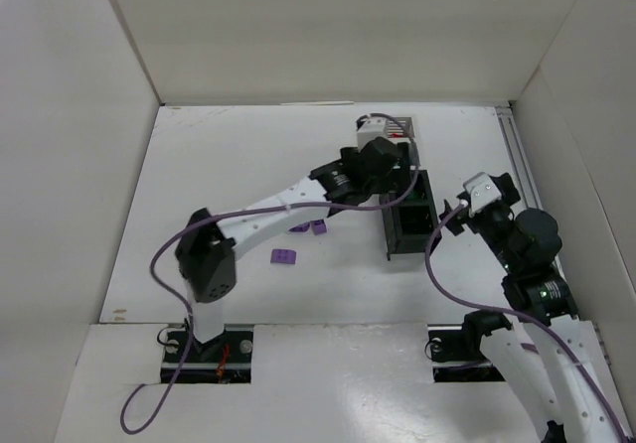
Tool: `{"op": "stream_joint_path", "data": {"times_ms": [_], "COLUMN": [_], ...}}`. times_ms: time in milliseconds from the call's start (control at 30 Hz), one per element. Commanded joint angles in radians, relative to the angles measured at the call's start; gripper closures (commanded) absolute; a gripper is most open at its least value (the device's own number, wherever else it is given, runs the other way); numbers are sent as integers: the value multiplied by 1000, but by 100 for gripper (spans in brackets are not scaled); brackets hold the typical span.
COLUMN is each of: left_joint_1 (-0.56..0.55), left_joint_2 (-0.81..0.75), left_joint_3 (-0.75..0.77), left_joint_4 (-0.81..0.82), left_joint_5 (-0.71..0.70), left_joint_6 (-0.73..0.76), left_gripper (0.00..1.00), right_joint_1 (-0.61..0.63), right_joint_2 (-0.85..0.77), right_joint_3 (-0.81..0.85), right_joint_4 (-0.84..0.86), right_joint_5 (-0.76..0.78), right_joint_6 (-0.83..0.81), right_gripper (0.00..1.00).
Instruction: Sort the legos into containers by color
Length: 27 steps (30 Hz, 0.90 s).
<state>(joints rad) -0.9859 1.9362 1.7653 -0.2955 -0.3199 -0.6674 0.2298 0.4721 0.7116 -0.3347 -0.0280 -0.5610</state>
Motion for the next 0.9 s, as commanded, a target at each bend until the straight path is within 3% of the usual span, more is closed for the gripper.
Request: {"op": "stream_joint_path", "data": {"times_ms": [0,100,133,200,333,433,600,767,867], "left_joint_1": [-2,-2,-2,-2,-2,-2,-2,-2,-2], "left_joint_2": [-295,-484,-619,-751,-1081,-1200,-1319,-1263,-1215], "left_joint_3": [-172,-464,-536,-729,-958,-1071,-1124,-1064,-1043], "left_joint_4": [-28,-56,-85,-119,-276,-312,-323,-378,-409], "left_joint_5": [-163,-235,-272,-281,-280,-265,-246,-257,-257], "left_joint_6": [-56,-179,-222,-345,-556,-645,-656,-644,-634], "left_gripper": [1,1,1,1,1,1,1,1,1], "right_joint_1": [-3,61,87,193,432,568,628,678,678], "right_joint_2": [37,161,198,305,462,606,844,1112,1180], "right_joint_3": [-14,-14,2,34,69,87,110,215,215], "right_joint_4": [100,146,146,134,137,216,404,468,557], "right_joint_5": [-244,-399,-458,-469,-276,-129,-81,34,141], "right_joint_6": [-57,-120,-135,-169,-145,-13,156,293,363], "right_gripper": [0,0,0,2,3,3,3,5,5]}}
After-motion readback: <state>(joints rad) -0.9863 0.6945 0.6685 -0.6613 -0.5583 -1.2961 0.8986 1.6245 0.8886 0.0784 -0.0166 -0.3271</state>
